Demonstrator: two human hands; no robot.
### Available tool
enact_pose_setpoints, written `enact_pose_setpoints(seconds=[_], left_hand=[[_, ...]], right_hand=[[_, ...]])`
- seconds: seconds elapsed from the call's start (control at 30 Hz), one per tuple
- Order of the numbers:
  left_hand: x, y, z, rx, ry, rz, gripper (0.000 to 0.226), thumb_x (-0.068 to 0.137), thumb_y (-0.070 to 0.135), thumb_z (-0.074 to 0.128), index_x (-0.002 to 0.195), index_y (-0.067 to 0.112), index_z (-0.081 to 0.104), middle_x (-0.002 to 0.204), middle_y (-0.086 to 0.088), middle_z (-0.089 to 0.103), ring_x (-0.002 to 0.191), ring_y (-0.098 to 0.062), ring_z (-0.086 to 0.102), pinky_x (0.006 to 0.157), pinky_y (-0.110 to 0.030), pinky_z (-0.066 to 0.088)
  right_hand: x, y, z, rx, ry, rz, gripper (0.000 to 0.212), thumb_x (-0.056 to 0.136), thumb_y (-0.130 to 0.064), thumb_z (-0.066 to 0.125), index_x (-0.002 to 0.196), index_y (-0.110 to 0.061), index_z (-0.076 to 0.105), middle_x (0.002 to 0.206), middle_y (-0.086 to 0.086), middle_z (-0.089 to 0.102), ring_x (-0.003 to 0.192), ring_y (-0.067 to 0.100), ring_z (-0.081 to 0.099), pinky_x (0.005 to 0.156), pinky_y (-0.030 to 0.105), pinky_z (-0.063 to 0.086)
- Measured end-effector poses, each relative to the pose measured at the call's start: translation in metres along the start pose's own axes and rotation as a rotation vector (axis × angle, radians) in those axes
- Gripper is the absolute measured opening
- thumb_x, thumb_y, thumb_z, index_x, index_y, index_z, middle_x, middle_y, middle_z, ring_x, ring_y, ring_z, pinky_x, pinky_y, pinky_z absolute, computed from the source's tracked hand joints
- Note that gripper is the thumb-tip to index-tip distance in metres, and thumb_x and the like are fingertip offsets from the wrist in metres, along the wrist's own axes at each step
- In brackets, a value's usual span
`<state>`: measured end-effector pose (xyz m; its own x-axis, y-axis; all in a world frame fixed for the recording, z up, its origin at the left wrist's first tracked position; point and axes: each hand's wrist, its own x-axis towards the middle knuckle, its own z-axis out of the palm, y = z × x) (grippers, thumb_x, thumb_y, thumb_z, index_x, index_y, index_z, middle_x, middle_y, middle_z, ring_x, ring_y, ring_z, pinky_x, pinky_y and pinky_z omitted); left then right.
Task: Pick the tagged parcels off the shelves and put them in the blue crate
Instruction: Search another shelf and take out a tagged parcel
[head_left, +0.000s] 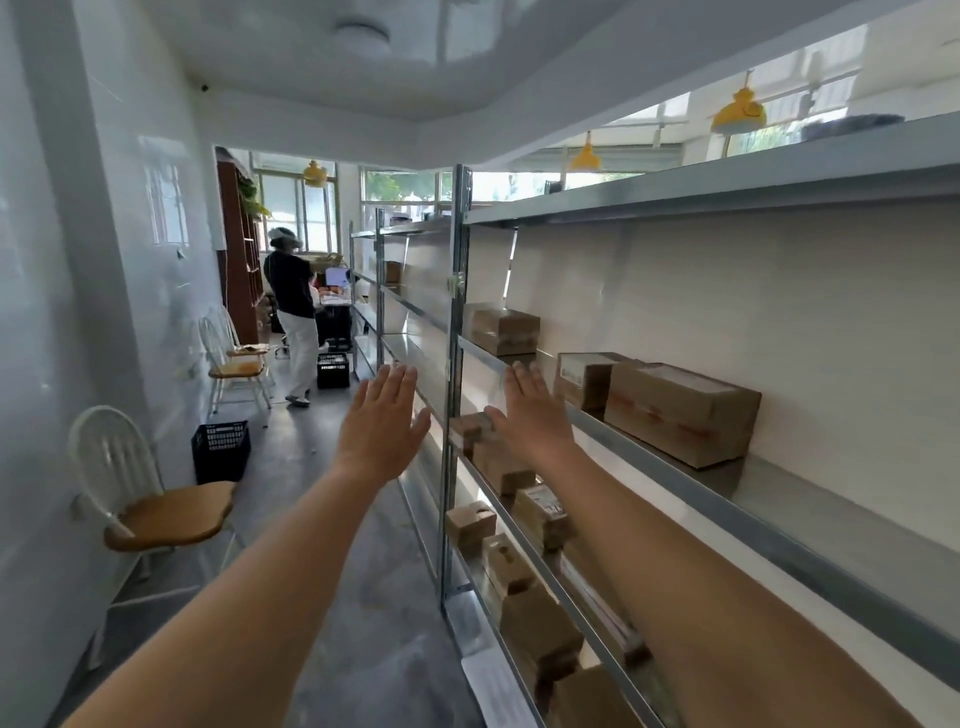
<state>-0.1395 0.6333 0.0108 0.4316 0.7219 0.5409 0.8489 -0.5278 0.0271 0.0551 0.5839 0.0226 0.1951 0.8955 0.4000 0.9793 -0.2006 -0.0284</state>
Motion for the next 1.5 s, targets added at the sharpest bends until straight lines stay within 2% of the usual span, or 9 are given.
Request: enact_pose_setpoints(seconds=[0.3, 0.53, 0.7, 0.83, 0.97, 1.1, 1.27, 1.4, 1.5], left_hand=[[0.123, -0.072, 0.061, 0.044, 0.000, 0.040, 0.062, 0.103, 0.040, 0.026, 0.154, 0.009, 0.008, 0.162, -0.007, 0.010, 0.150, -0.020, 0.002, 0.123, -0.039, 0.003], [0.232, -0.099, 0.111, 0.019, -0.004, 0.103, 0.063, 0.103, 0.040, 0.026, 0.154, 0.008, 0.009, 0.162, -0.009, 0.010, 0.150, -0.022, 0.002, 0.122, -0.039, 0.003], [0.301, -0.101, 0.165, 0.034, -0.005, 0.154, 0.063, 0.103, 0.043, 0.022, 0.154, 0.009, 0.006, 0.162, -0.008, 0.007, 0.150, -0.021, 0.000, 0.123, -0.040, 0.004], [0.364, -0.101, 0.203, 0.003, 0.020, 0.176, 0.063, 0.103, 0.042, 0.022, 0.154, 0.010, 0.005, 0.162, -0.008, 0.006, 0.150, -0.022, -0.001, 0.122, -0.038, 0.002], [0.439, -0.101, 0.227, -0.040, 0.048, 0.190, 0.063, 0.103, 0.041, 0.024, 0.154, 0.009, 0.007, 0.162, -0.010, 0.008, 0.150, -0.023, 0.002, 0.123, -0.040, 0.005], [0.498, -0.092, 0.262, -0.162, 0.062, 0.189, 0.063, 0.103, 0.039, 0.027, 0.154, 0.008, 0.008, 0.162, -0.011, 0.010, 0.150, -0.024, 0.005, 0.122, -0.041, 0.007], [0.555, -0.081, 0.330, -0.541, -0.032, 0.159, 0.065, 0.101, 0.039, 0.036, 0.153, 0.008, 0.010, 0.155, -0.018, 0.026, 0.142, -0.034, 0.027, 0.116, -0.051, 0.026], [0.607, -0.072, 0.374, -0.790, -0.064, 0.078, 0.068, 0.101, 0.042, 0.035, 0.154, 0.009, 0.007, 0.158, -0.016, 0.017, 0.145, -0.035, 0.018, 0.117, -0.050, 0.020], [0.645, -0.067, 0.392, -1.045, -0.104, -0.063, 0.066, 0.102, 0.039, 0.035, 0.154, 0.008, 0.009, 0.160, -0.015, 0.015, 0.146, -0.033, 0.016, 0.118, -0.048, 0.017]], right_hand=[[0.139, -0.015, 0.051, 0.038, 0.016, 0.055, 0.066, 0.103, -0.045, 0.027, 0.155, -0.012, 0.001, 0.163, 0.006, -0.004, 0.150, 0.024, -0.008, 0.121, 0.048, -0.003], [0.237, -0.001, 0.083, 0.057, 0.046, 0.138, 0.068, 0.102, -0.046, 0.028, 0.155, -0.011, 0.003, 0.163, 0.007, 0.000, 0.150, 0.025, -0.006, 0.121, 0.048, -0.001], [0.308, 0.022, 0.116, 0.017, 0.041, 0.170, 0.067, 0.103, -0.045, 0.027, 0.155, -0.010, 0.003, 0.163, 0.009, 0.000, 0.150, 0.027, -0.005, 0.120, 0.050, 0.001], [0.369, 0.053, 0.135, 0.003, 0.090, 0.179, 0.067, 0.102, -0.047, 0.029, 0.155, -0.012, 0.007, 0.163, 0.008, 0.005, 0.150, 0.028, 0.004, 0.120, 0.051, 0.003], [0.432, 0.092, 0.144, 0.002, 0.134, 0.251, 0.067, 0.102, -0.046, 0.029, 0.155, -0.012, 0.006, 0.163, 0.006, 0.003, 0.150, 0.028, -0.001, 0.121, 0.049, 0.004], [0.478, 0.120, 0.166, 0.121, 0.163, 0.331, 0.064, 0.103, -0.043, 0.029, 0.155, -0.011, 0.009, 0.163, 0.005, 0.005, 0.150, 0.027, 0.001, 0.120, 0.049, 0.006], [0.516, 0.137, 0.217, 0.444, 0.203, 0.482, 0.065, 0.102, -0.046, 0.028, 0.154, -0.012, 0.011, 0.163, 0.006, 0.008, 0.150, 0.026, 0.005, 0.120, 0.048, 0.009], [0.546, 0.141, 0.244, 0.581, 0.354, 0.529, 0.071, 0.100, -0.054, 0.029, 0.155, -0.014, 0.008, 0.163, 0.003, 0.006, 0.150, 0.023, 0.005, 0.121, 0.047, 0.009], [0.569, 0.143, 0.247, 0.730, 0.518, 0.599, 0.079, 0.093, -0.064, 0.035, 0.155, -0.020, 0.011, 0.163, 0.000, 0.008, 0.149, 0.020, 0.009, 0.121, 0.046, 0.012]])
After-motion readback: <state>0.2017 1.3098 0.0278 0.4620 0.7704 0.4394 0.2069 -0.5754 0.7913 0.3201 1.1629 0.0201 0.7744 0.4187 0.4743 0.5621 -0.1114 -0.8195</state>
